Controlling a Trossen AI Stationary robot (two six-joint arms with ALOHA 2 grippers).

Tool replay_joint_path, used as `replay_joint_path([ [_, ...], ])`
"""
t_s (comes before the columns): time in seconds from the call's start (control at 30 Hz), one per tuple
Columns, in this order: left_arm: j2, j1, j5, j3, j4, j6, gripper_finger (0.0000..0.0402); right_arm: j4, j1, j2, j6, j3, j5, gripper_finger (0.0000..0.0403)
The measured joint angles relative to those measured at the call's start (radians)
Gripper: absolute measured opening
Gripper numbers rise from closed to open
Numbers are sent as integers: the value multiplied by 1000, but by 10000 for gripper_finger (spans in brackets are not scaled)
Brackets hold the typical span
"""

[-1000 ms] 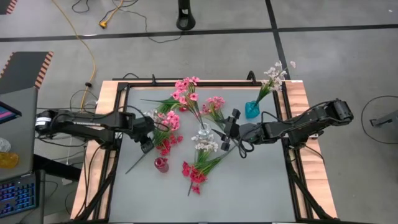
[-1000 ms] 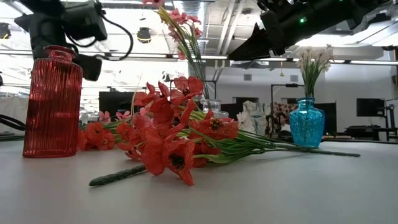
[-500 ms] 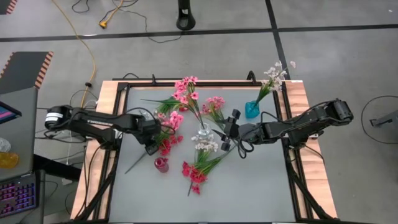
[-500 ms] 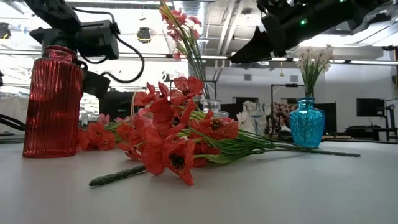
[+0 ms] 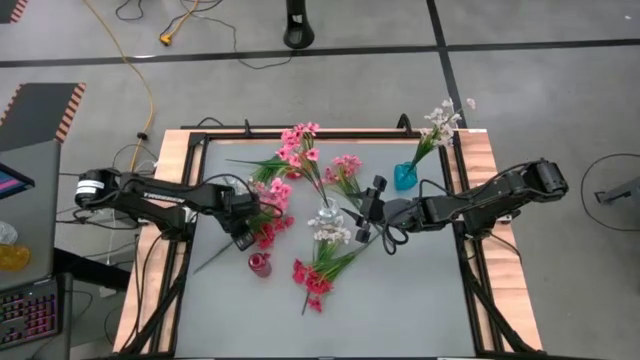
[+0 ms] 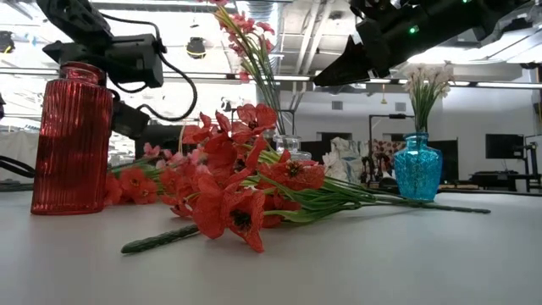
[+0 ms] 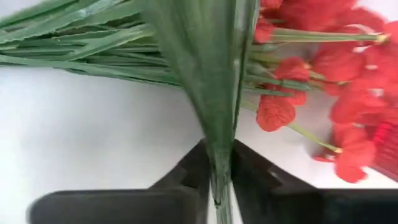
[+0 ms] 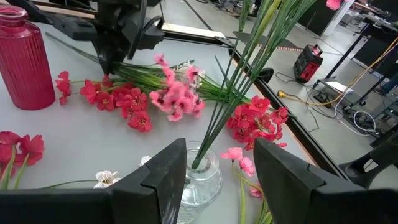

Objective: Sort flowers into vase by color
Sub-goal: Put the left pink flowers into the transparent vase

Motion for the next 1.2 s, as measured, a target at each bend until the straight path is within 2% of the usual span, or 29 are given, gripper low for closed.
replay_joint_path([
  [0.1, -39, 0, 6, 0, -1, -25, 7, 0, 0, 0, 0, 0, 0, 214],
  [0.73, -410, 0, 8, 0, 2, -70, 3, 0, 0, 0, 0, 0, 0, 214],
  [0.83, -466, 0, -29, 0, 12, -83, 2, 0, 0, 0, 0, 0, 0, 214],
  [0.97, -555, 0, -132, -1, 57, -79, 2, 1, 0, 0, 0, 0, 0, 214],
  [1.2, -674, 0, -265, -1, 262, 6, 2, 2, 0, 0, 0, 0, 0, 214],
])
